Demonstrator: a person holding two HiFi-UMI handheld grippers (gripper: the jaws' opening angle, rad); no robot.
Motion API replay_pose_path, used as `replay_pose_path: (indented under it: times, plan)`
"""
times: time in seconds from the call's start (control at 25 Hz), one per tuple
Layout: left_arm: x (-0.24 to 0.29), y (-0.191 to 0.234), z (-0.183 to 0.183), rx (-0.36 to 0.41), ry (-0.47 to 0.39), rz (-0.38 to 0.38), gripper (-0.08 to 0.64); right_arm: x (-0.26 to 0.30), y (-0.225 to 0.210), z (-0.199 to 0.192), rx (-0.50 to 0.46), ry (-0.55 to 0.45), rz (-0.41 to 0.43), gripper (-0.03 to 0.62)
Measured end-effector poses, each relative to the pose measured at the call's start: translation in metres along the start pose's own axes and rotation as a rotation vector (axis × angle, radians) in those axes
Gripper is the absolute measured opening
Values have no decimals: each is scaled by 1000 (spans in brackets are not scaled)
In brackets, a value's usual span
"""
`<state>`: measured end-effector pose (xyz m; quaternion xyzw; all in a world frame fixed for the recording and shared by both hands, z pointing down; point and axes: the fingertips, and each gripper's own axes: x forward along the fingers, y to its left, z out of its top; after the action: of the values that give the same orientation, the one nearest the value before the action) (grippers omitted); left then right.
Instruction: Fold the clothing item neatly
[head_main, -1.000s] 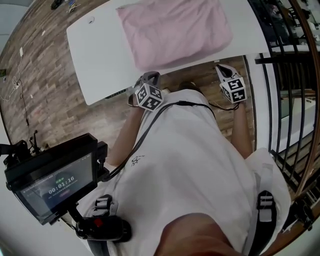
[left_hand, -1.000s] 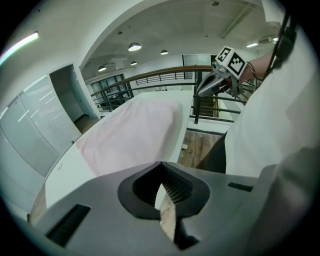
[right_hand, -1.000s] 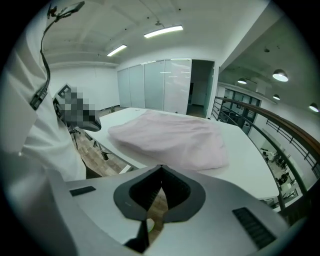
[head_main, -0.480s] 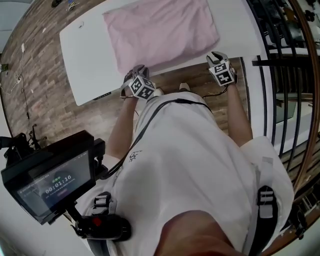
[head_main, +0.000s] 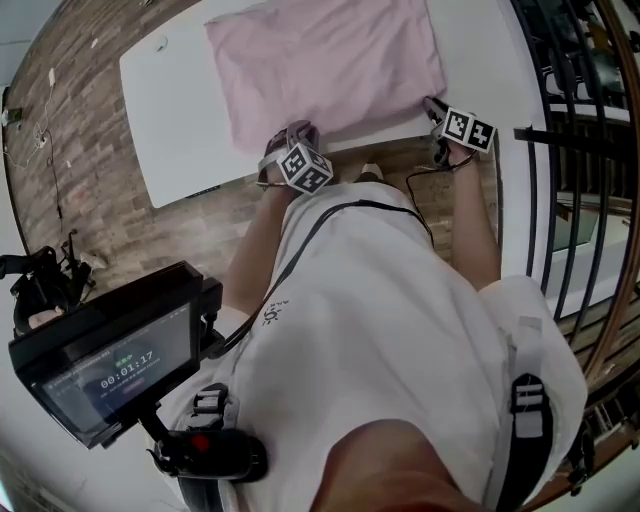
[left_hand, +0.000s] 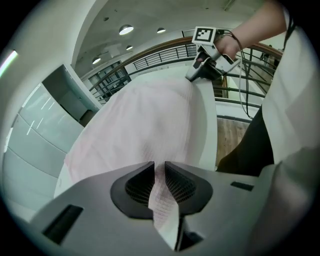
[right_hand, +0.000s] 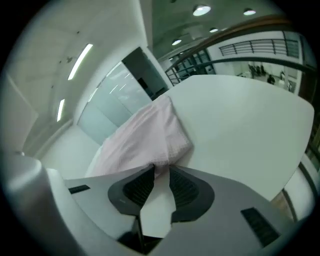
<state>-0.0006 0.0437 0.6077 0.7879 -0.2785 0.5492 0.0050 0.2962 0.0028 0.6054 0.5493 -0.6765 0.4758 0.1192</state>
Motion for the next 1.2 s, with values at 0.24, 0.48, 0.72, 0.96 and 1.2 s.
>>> replay_pose_path:
  times: [0.24,0.48,0.72,0.96,1.2]
  plan:
    - [10,-28,9,22,-9,-104,46,-22,-6,21,-85,-82,-85,21]
    - [8,-50,23,83,-25,-180,46,-11,146,2,-1173,15,32,33]
    - [5,-60,31,122,-42,-202,46,-43,114,-2,-831,-74,56,138]
    - [7,-62,29,111,-38,-212,46,-46,7,46,-226,-179,9,137]
    - [7,-61,26,97,-35,-214,46,4,7,41,29,-45,236,137]
